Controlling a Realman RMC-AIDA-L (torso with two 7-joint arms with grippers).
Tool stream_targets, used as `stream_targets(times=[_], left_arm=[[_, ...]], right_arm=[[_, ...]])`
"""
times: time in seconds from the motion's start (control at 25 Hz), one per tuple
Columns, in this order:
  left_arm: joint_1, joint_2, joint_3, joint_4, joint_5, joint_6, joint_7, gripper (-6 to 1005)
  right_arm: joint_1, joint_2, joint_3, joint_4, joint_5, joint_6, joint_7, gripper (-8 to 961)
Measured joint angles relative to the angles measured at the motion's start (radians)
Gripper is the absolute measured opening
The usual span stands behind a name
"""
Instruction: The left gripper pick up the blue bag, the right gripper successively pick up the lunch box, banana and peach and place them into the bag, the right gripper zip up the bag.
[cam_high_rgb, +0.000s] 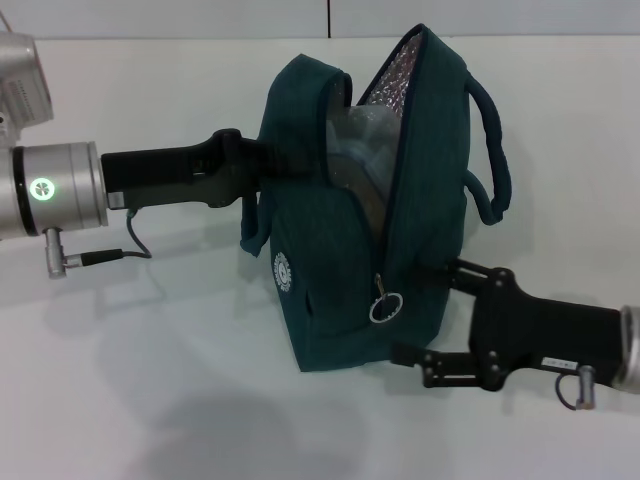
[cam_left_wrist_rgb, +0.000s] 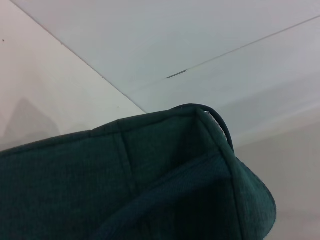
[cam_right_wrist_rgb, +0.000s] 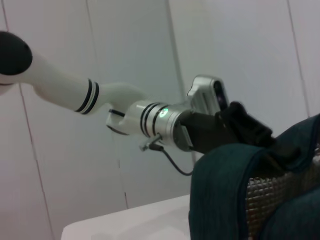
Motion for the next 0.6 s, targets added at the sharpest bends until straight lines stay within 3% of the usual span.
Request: stream_targets(times=[0.32,0.6], left_arm=[[-0.001,0.000,0.001,0.000,0.000,0.000,0.001,27],[0.002,0.000,0.001,0.000,0.000,0.000,0.001,27]], right_arm=[[0.043,0.000,-0.205,-0.010,0.100,0.057,0.035,847],[0.022,-0.001,-0.229,-0.032,0.116,0.051,0.029,828]])
